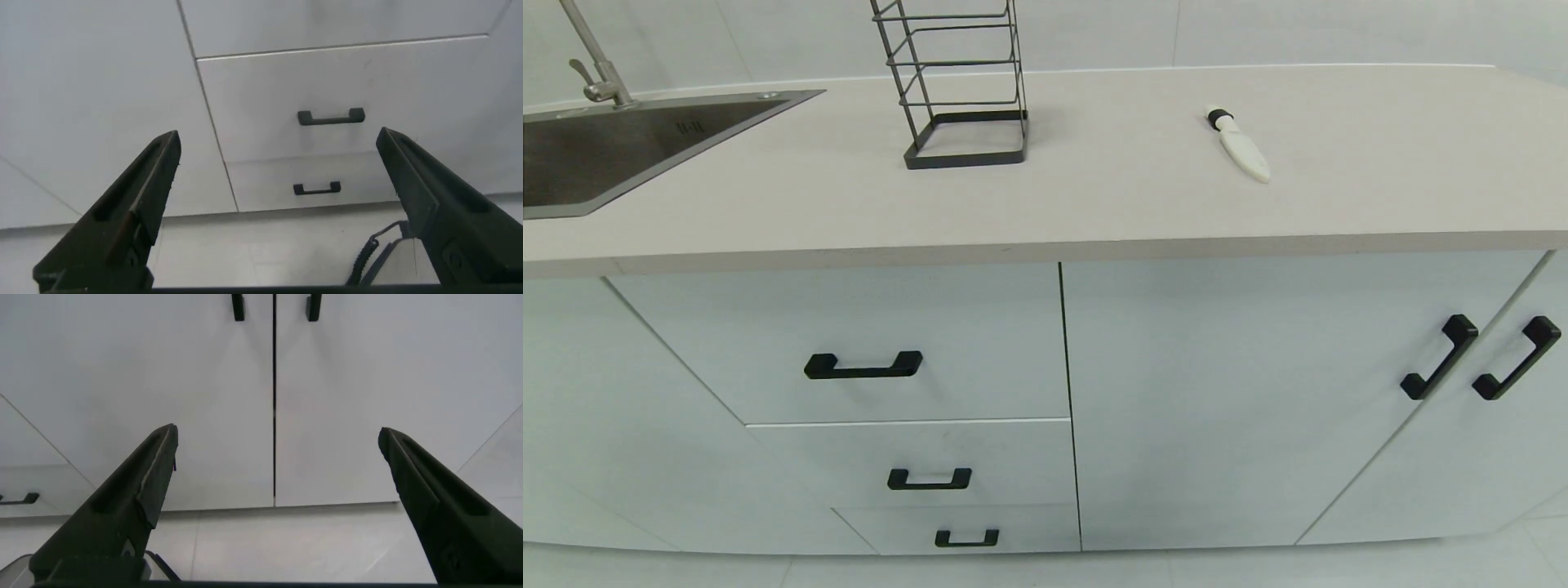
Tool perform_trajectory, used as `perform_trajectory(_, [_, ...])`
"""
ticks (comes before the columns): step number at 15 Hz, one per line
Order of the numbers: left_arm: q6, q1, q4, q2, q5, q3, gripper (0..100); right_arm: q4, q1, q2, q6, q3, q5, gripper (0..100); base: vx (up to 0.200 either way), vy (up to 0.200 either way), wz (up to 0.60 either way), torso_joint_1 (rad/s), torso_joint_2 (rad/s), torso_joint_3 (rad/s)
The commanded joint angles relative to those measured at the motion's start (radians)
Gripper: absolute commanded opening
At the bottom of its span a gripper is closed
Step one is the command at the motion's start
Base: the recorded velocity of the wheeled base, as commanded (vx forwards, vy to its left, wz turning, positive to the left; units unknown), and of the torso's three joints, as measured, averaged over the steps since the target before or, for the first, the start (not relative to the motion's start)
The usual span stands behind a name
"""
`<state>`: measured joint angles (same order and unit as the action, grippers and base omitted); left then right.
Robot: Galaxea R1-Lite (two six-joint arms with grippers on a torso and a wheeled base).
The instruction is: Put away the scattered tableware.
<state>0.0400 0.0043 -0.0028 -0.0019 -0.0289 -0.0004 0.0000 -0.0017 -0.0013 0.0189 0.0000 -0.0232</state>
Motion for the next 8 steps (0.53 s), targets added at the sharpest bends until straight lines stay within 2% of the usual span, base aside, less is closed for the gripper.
perform_trajectory(1, [-0.003, 0.000, 0.000, 0.002, 0.000, 0.000, 100, 0.000, 0.000, 0.001, -0.001, 0.000, 0.000, 100, 0.000, 0.000, 0.00, 0.000, 0.00, 0.000])
perform_trajectory(8, [-0.005, 0.000, 0.000, 0.002, 0.000, 0.000, 100, 0.002, 0.000, 0.001, -0.002, 0.000, 0.002, 100, 0.000, 0.000, 0.00, 0.000, 0.00, 0.000])
